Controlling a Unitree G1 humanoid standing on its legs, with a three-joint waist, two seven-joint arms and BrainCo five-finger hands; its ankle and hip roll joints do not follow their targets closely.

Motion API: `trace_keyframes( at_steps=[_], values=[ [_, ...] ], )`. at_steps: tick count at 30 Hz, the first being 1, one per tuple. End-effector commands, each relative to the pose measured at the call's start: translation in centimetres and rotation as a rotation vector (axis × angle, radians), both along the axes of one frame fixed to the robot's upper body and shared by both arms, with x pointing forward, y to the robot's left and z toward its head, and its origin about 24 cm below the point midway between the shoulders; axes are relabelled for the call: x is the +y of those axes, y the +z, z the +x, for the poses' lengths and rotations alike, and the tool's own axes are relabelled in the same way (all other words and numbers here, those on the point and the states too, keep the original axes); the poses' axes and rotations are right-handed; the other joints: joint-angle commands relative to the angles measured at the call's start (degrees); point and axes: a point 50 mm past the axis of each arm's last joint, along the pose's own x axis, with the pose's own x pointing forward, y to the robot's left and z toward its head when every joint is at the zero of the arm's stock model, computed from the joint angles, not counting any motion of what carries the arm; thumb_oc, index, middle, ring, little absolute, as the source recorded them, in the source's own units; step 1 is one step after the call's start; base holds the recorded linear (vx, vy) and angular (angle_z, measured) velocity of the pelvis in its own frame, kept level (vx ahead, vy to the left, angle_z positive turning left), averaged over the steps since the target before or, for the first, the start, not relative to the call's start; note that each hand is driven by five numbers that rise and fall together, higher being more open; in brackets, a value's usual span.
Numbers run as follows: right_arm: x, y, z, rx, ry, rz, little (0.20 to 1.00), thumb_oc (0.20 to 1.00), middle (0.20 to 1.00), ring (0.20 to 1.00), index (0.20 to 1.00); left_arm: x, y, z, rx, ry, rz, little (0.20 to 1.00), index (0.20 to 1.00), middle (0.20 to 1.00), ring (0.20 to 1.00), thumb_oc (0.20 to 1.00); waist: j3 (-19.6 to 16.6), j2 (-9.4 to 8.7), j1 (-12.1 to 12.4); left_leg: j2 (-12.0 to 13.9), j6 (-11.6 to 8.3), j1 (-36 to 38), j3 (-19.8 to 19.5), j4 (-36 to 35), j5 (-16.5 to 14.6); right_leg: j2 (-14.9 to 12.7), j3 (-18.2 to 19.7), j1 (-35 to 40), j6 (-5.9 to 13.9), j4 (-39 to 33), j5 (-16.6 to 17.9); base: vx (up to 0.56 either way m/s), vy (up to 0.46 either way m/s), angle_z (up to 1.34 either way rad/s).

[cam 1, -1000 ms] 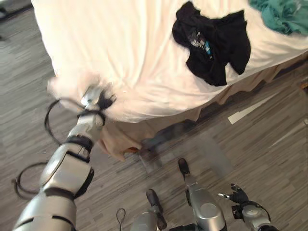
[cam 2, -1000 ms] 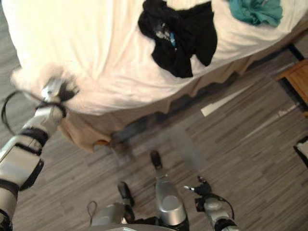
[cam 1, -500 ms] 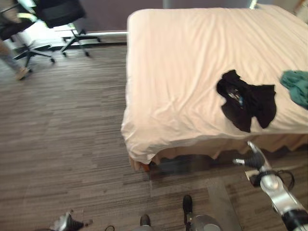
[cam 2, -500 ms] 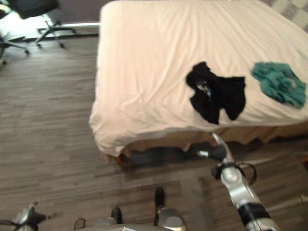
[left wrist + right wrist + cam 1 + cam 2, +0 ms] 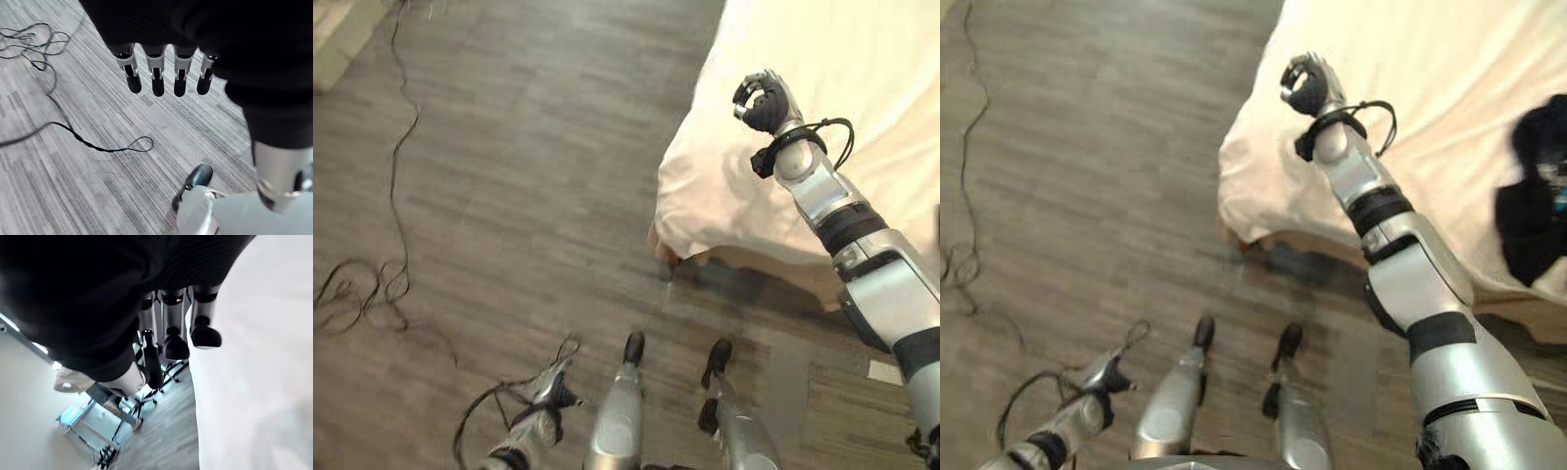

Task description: Tidy up the quilt and then pick up the clothes from the bed and put them into the laundry hamper.

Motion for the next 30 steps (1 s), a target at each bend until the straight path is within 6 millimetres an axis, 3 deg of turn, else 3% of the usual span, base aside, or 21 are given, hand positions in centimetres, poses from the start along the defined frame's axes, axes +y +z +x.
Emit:
trace_keyframes(
  at_steps=[1, 5, 6, 7, 8, 10, 13, 15, 17, 18, 20, 21, 22, 25, 27, 28, 29, 30],
  values=[
    [-0.1, -1.0, 0.3, 0.049, -0.005, 0.008, 0.2, 0.2, 0.2, 0.2, 0.2, -0.9, 1.1, 2.6, -0.063, -0.044, 0.016, 1.0, 1.0, 1.0, 1.0, 1.0, 1.75, 4.16, 1.19, 2.74, -1.81, 2.96, 2.45, -5.12, 1.21, -5.04, 4.3, -1.14, 3.75, 15.81, -17.35, -0.07, 0.009, 0.45],
    [2.4, -9.2, -0.3, 0.306, 0.06, 0.023, 0.2, 0.2, 0.2, 0.2, 0.2, -2.2, 1.1, 3.0, -0.076, -0.064, 0.006, 1.0, 1.0, 1.0, 1.0, 1.0, 2.93, 5.23, 0.99, 2.5, -1.43, 1.73, 2.36, -4.24, 1.15, -5.25, 4.81, -3.02, 3.47, 17.85, -17.89, -0.04, 0.022, 0.14],
    [2.8, -12.2, -1.0, 0.395, 0.07, 0.017, 0.2, 0.2, 0.2, 0.2, 0.2, -2.2, 1.0, 2.9, -0.076, -0.058, 0.005, 1.0, 1.0, 1.0, 1.0, 1.0, 3.24, 5.23, 0.6, 2.44, -1.35, 2.1, 2.42, -4.15, 1.0, -5.18, 5.14, -2.71, 3.41, 17.89, -18.01, 0.01, 0.012, 0.04],
    [3.2, -17.1, -2.6, 0.534, 0.081, -0.002, 0.2, 0.2, 0.2, 0.2, 0.2, -2.1, 0.7, 2.6, -0.063, -0.042, 0.009, 1.0, 1.0, 1.0, 1.0, 1.0, 3.5, 4.93, -0.05, 2.4, -1.28, 3.08, 2.62, -4.23, 0.58, -5.13, 5.5, -1.97, 3.35, 17.65, -18.35, 0.0, 0.008, 0.03],
    [3.2, -17.1, -2.6, 0.534, 0.081, -0.002, 0.2, 0.2, 0.2, 0.2, 0.2, -2.1, 0.7, 2.6, -0.063, -0.042, 0.009, 1.0, 1.0, 1.0, 1.0, 1.0, 3.36, 4.96, -0.04, 2.43, -1.26, 2.88, 2.59, -4.25, 0.7, -5.08, 5.46, -2.07, 3.34, 17.43, -18.11, 0.0, 0.005, 0.03],
    [3.6, -22.3, -5.4, 0.684, 0.117, -0.001, 0.2, 0.2, 0.2, 0.2, 0.2, -2.2, 0.4, 2.2, -0.043, -0.031, 0.012, 1.0, 1.0, 1.0, 1.0, 1.0, 3.37, 4.52, -1.11, 2.3, -1.19, 4.18, 2.91, -4.46, 0.18, -4.99, 5.77, -0.77, 3.29, 16.73, -18.26, 0.01, 0.002, -0.02],
    [4.1, -25.6, -8.3, 0.761, 0.204, 0.01, 0.2, 0.2, 0.2, 0.2, 0.2, -2.1, -0.1, 1.5, -0.012, -0.021, 0.016, 1.0, 1.0, 1.0, 1.0, 1.0, 2.32, 3.61, -2.51, 2.27, -1.12, 5.93, 3.34, -4.9, -0.32, -4.56, 6.13, 1.13, 3.24, 14.9, -17.85, 0.03, 0.004, -0.15],
    [5.0, -24.3, -9.0, 0.689, 0.309, 0.053, 0.2, 0.2, 0.2, 0.2, 0.2, -1.5, -0.3, 0.9, 0.006, -0.005, 0.031, 1.0, 1.0, 1.0, 1.0, 1.0, 1.52, 2.56, -3.93, 2.41, -1.16, 7.64, 4.13, -5.32, -0.8, -4.23, 6.72, 2.52, 3.29, 13.61, -17.53, 0.07, 0.021, -0.21],
    [5.7, -20.1, -9.0, 0.531, 0.446, 0.14, 0.2, 0.2, 0.2, 0.2, 0.2, -0.3, -0.3, 0.6, 0.013, 0.035, 0.049, 1.0, 1.0, 1.0, 1.0, 1.0, 1.1, 1.29, -5.71, 2.59, -1.28, 9.58, 5.49, -5.59, -1.43, -3.83, 7.61, 3.8, 3.44, 12.71, -17.39, 0.05, 0.022, -0.39],
    [5.6, -20.1, -9.0, 0.531, 0.446, 0.14, 0.2, 0.2, 0.2, 0.2, 0.2, -0.4, -0.3, 0.6, 0.013, 0.035, 0.049, 1.0, 1.0, 1.0, 1.0, 1.0, 0.95, 1.34, -5.68, 2.61, -1.26, 9.36, 5.48, -5.6, -1.3, -3.79, 7.61, 3.67, 3.44, 12.5, -17.14, 0.05, 0.047, -0.36],
    [5.8, -11.7, -9.3, 0.222, 0.625, 0.307, 0.2, 0.2, 0.2, 0.2, 0.2, 0.4, 0.0, 0.8, -0.007, 0.077, 0.039, 1.0, 1.0, 1.0, 1.0, 1.0, 0.39, 0.3, -8.01, 2.8, -1.33, 10.86, 7.92, -5.41, -2.06, -3.34, 9.62, 3.96, 3.51, 11.36, -16.47, 0.03, 0.044, -0.44],
    [5.8, -11.6, -9.3, 0.222, 0.624, 0.307, 0.2, 0.2, 0.2, 0.2, 0.2, 0.4, 0.0, 0.8, -0.007, 0.077, 0.039, 1.0, 1.0, 1.0, 1.0, 1.0, 0.46, 0.3, -7.91, 2.8, -1.33, 10.93, 8.01, -5.39, -2.09, -3.33, 9.71, 3.97, 3.52, 11.38, -16.48, 0.0, 0.017, -0.59],
    [5.7, -10.2, -9.2, 0.17, 0.631, 0.329, 0.2, 0.2, 0.2, 0.2, 0.2, 0.4, 0.2, 1.0, -0.019, 0.078, 0.035, 1.0, 1.0, 1.0, 1.0, 1.0, 0.55, 0.23, -8.22, 2.81, -1.3, 11.01, 8.43, -5.32, -2.18, -3.26, 10.06, 3.72, 3.54, 11.36, -16.34, -0.01, 0.022, -0.51],
    [4.1, -5.0, -7.8, -0.034, 0.563, 0.357, 0.2, 0.2, 0.2, 0.2, 0.2, 0.0, 1.3, 2.5, -0.088, 0.064, 0.014, 1.0, 1.0, 1.0, 1.0, 1.0, 1.4, 0.89, -8.74, 2.92, -1.33, 10.29, 9.52, -4.76, -2.2, -3.3, 11.23, 1.97, 3.68, 11.65, -15.99, -0.02, 0.013, -0.75],
    [3.4, -4.1, -7.2, -0.068, 0.52, 0.367, 0.2, 0.2, 0.2, 0.2, 0.2, -0.1, 1.6, 3.0, -0.107, 0.054, 0.007, 1.0, 1.0, 1.0, 1.0, 1.0, 1.7, 1.12, -8.71, 2.92, -1.36, 9.85, 9.57, -4.52, -2.15, -3.38, 11.3, 1.48, 3.66, 11.81, -15.97, -0.03, -0.018, -0.04],
    [0.6, -2.4, -5.1, -0.118, 0.35, 0.408, 0.2, 0.2, 0.2, 0.2, 0.2, -0.8, 2.6, 4.3, -0.165, 0.029, -0.021, 1.0, 1.0, 1.0, 1.0, 1.0, 3.09, 2.08, -8.58, 2.9, -1.41, 7.88, 9.17, -3.46, -2.01, -3.94, 11.08, -0.31, 3.68, 12.77, -15.9, -0.07, -0.043, 0.12],
    [-1.9, -2.2, -3.5, -0.106, 0.196, 0.455, 0.2, 0.2, 0.2, 0.2, 0.2, -1.2, 3.3, 5.1, -0.206, 0.021, -0.046, 1.0, 1.0, 1.0, 1.0, 1.0, 4.01, 2.78, -8.56, 2.92, -1.42, 5.92, 8.95, -2.04, -2.15, -4.24, 11.18, -1.98, 3.66, 13.87, -15.91, -0.07, -0.043, 0.09],
    [-1.9, -2.1, -3.5, -0.108, 0.197, 0.456, 0.2, 0.2, 0.2, 0.2, 0.2, -1.2, 3.3, 5.2, -0.208, 0.021, -0.046, 1.0, 1.0, 1.0, 1.0, 1.0, 4.01, 2.76, -8.55, 2.91, -1.41, 5.72, 8.94, -1.87, -2.24, -4.26, 11.21, -2.17, 3.66, 14.01, -15.96, -0.06, -0.028, 0.2]
  ],
)
